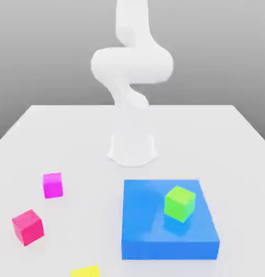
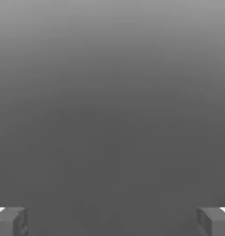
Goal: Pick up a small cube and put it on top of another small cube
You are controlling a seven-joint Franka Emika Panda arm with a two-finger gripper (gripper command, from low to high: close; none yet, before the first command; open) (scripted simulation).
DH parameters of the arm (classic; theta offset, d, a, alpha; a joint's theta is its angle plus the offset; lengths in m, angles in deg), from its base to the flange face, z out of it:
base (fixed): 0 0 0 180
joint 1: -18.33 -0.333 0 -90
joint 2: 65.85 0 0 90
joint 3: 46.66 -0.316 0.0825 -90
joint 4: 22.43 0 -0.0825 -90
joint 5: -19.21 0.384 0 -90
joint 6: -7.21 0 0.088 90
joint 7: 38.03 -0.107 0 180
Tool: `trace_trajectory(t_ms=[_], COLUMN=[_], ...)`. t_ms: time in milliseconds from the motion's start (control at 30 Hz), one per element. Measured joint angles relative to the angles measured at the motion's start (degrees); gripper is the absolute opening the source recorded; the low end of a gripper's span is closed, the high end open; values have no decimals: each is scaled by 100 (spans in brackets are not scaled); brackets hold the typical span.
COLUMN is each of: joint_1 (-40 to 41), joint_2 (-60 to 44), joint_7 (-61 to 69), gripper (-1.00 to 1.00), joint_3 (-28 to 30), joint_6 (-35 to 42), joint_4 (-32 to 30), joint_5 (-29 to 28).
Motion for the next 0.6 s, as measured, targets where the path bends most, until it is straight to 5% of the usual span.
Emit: trace_trajectory(t_ms=[600], joint_1=[1088], joint_2=[-3772], joint_7=[-401], gripper=[0], joint_3=[1194], joint_6=[-1675], joint_4=[-942], joint_5=[410])
